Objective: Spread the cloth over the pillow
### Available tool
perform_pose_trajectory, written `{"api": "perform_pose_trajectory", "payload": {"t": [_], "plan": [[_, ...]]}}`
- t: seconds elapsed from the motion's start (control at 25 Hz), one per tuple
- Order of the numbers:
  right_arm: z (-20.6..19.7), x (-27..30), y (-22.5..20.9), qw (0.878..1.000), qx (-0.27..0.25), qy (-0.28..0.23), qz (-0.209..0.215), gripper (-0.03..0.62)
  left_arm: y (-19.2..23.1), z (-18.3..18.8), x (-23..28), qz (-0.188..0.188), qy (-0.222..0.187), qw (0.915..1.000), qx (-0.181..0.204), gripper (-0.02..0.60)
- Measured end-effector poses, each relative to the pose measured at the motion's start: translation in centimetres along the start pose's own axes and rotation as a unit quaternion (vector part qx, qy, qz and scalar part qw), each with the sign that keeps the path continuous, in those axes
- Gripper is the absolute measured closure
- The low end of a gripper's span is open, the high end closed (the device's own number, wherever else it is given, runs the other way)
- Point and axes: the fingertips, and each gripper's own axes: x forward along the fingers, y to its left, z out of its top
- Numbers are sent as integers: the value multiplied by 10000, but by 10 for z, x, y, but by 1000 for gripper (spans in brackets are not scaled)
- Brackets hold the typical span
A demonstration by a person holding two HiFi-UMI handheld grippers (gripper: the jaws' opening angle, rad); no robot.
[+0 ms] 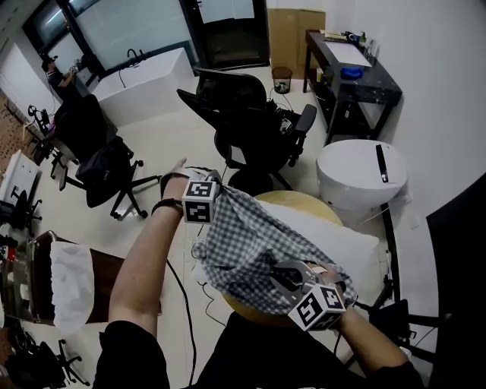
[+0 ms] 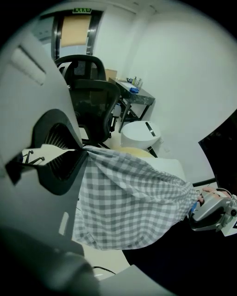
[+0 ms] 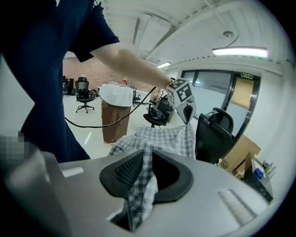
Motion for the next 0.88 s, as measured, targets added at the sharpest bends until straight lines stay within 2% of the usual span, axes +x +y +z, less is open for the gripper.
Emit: {"api": "perform_pose_trajectory", "payload": {"t": [0.24, 0.4, 0.56, 0.68, 0.8, 0.88], "plan": [[-13, 5, -22, 9982, 371, 300, -366, 523, 30, -14, 42, -155, -92, 9998, 99, 580], [-32, 2, -43, 9912, 792, 606, -874, 522, 46, -14, 73, -283, -300, 9988, 259, 581], [-73, -22, -69, 9738, 1411, 948, -1511, 519, 46, -15, 96, -393, -489, 9970, 445, 581], [-112, -50, -83, 9561, 1928, 1111, -1905, 517, 44, -17, 105, -405, -621, 9958, 529, 581], [-154, -75, -95, 9354, 2449, 1332, -2176, 517, 45, -18, 109, -299, -719, 9949, 644, 580], [-176, -81, -97, 9269, 2653, 1466, -2213, 517, 46, -17, 108, -252, -775, 9943, 691, 581]]}}
